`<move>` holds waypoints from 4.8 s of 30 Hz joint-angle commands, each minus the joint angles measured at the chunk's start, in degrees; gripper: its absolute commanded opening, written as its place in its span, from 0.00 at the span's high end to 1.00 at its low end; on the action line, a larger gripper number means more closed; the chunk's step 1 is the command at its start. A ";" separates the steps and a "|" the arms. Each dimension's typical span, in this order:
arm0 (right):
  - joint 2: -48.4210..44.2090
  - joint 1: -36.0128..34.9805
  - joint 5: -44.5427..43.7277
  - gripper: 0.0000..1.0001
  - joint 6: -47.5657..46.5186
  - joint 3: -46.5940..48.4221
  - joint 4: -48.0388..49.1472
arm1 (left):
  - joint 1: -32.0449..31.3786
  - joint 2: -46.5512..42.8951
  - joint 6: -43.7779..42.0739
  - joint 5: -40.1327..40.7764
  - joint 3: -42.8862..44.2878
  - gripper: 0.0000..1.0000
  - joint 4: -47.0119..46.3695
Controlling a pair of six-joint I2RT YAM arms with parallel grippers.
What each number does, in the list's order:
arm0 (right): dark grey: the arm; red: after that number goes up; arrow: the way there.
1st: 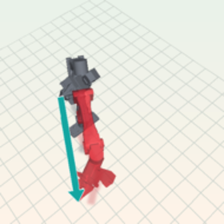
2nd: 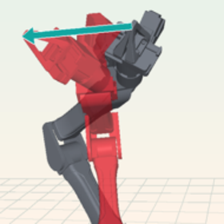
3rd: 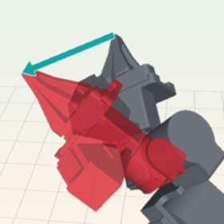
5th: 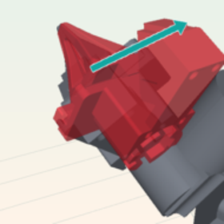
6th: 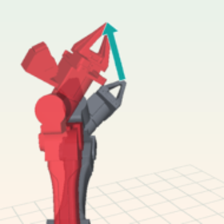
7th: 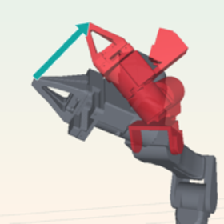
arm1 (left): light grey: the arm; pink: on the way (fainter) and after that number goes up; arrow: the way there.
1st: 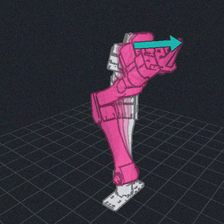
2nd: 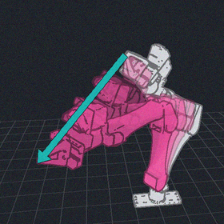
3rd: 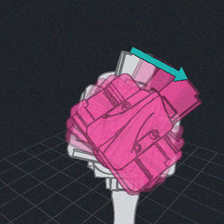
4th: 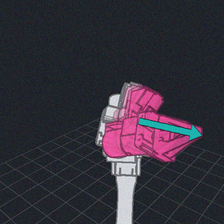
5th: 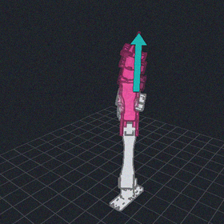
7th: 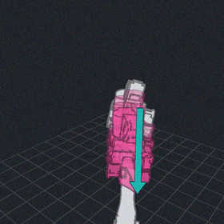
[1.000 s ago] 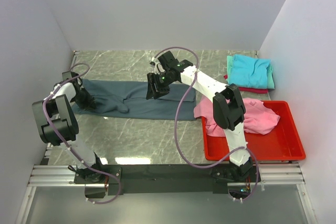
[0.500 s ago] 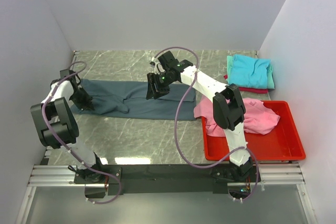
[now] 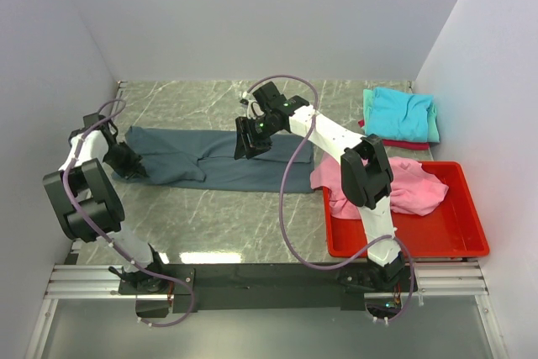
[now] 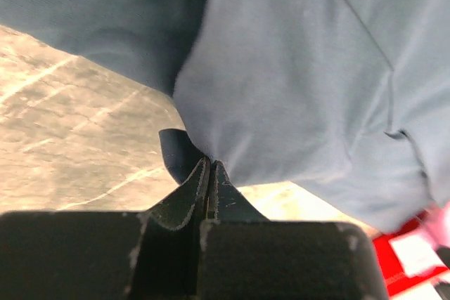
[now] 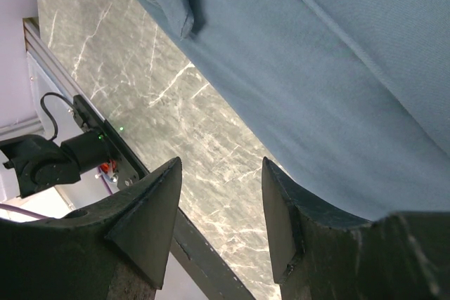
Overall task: Fold and stack the t-shirts
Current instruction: Fold the tshirt
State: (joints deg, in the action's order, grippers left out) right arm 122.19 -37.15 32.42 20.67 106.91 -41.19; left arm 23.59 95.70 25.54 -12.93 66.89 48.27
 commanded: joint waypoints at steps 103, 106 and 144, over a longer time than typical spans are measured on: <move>4.65 -19.81 -2.45 0.46 -0.98 -12.08 0.50 | -22.36 43.88 2.84 -2.72 58.97 0.12 -11.61; 1.40 -19.54 -7.28 0.46 -1.85 -10.76 -2.04 | -22.19 37.73 4.25 0.88 58.09 0.09 -13.20; -13.21 -12.16 -22.84 0.46 2.27 -10.23 -0.73 | -13.66 29.28 9.71 11.70 35.50 0.37 -15.58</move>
State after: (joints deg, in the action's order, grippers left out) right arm 113.23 -49.01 10.90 22.81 96.31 -42.87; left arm 9.82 124.29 36.58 -3.09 99.68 33.67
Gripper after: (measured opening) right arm 0.544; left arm 0.637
